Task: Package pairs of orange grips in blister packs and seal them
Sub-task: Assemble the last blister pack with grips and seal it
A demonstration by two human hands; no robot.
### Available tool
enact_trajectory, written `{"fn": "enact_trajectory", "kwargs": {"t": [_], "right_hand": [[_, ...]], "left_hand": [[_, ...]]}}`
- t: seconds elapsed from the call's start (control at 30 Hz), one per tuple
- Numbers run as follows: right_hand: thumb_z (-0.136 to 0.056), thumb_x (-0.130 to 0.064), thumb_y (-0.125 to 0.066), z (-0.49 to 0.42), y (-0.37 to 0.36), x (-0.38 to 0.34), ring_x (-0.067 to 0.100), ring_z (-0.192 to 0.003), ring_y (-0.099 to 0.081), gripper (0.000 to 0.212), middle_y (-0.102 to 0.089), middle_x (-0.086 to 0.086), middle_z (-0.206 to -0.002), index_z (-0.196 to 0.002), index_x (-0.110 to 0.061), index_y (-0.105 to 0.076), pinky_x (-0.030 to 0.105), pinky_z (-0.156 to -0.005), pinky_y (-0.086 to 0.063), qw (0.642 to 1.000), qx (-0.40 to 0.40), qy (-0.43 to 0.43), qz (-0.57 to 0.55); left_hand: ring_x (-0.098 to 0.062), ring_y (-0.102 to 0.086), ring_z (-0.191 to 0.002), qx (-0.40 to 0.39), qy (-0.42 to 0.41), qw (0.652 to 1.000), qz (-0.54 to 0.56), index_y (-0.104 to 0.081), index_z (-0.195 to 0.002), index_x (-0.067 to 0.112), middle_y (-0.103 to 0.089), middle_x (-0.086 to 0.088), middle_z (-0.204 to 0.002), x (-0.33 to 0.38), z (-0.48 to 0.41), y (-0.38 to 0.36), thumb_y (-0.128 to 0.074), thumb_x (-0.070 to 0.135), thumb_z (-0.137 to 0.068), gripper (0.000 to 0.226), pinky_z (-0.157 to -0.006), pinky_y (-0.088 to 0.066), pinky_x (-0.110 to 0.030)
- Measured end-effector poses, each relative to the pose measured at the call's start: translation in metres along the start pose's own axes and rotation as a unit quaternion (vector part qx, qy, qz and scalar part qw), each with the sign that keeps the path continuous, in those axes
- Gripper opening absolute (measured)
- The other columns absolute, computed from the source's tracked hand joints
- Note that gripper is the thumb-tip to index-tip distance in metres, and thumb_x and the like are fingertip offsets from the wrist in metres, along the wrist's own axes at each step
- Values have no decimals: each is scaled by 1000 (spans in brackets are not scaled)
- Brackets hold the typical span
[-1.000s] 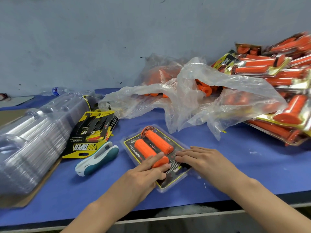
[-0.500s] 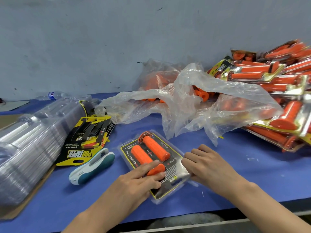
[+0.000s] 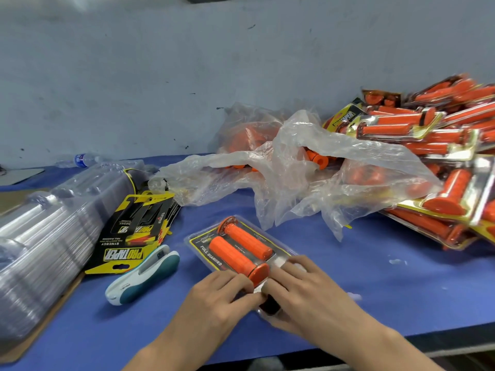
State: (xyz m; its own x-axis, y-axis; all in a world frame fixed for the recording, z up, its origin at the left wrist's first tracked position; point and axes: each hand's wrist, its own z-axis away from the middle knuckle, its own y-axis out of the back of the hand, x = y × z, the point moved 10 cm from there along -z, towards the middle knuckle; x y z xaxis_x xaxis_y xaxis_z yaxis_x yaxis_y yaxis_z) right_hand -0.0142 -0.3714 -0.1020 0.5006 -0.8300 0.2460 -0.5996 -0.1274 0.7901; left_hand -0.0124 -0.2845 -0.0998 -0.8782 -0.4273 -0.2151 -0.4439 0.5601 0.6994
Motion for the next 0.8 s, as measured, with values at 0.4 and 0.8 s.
{"fn": "enact_trajectory", "kwargs": {"t": [0.4, 0.8], "right_hand": [[-87, -27, -65, 11, 7, 12, 15, -66, -52, 12, -52, -8, -79, -81, -28, -55, 31, -78, -50, 998, 42, -3, 43], [-101, -28, -47, 8, 7, 0, 19, -69, -57, 28, -61, -4, -85, -79, -20, -61, 34, -71, -52, 997, 65, -27, -39]], "left_hand": [[-15, -57, -81, -80, 26, 996, 10, -61, -96, 23, -60, 8, -97, -30, 6, -19, -64, 15, -92, 9, -70, -48, -28], [-16, -58, -81, -77, 10, 997, -24, -66, -97, 25, -63, 8, -93, -34, 5, -11, -54, 25, -100, 12, -74, -47, -29]]}}
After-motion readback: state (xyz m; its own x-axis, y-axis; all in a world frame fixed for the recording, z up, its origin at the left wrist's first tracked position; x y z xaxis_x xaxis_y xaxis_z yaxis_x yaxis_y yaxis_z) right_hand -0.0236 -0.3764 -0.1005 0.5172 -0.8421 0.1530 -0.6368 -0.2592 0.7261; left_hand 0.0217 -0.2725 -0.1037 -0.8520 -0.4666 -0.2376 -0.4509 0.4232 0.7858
